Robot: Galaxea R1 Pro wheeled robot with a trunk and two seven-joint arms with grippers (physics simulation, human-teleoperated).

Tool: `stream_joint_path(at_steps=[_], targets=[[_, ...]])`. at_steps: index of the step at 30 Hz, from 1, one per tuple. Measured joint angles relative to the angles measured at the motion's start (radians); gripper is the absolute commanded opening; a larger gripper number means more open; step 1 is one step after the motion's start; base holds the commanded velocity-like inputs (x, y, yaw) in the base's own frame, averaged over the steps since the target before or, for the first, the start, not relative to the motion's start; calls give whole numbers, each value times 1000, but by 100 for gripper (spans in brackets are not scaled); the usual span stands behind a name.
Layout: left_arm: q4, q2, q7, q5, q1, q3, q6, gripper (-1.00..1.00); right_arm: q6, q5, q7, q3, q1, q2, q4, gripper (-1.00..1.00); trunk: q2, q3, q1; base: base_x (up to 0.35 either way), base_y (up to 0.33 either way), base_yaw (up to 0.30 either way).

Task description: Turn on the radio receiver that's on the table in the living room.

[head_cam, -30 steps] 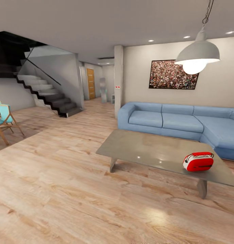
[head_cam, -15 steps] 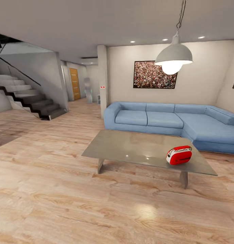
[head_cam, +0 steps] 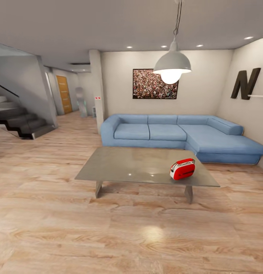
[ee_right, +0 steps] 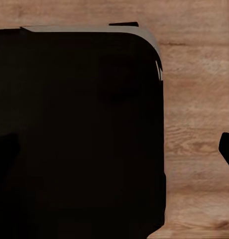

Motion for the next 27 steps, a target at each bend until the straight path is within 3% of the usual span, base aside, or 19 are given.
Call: stream_joint_path(at_steps=[27], targets=[[1, 0, 0, 0, 0, -1, 0, 100, 0, 1, 0, 0, 0, 0, 0, 100, 0, 0, 0, 0, 0, -285]])
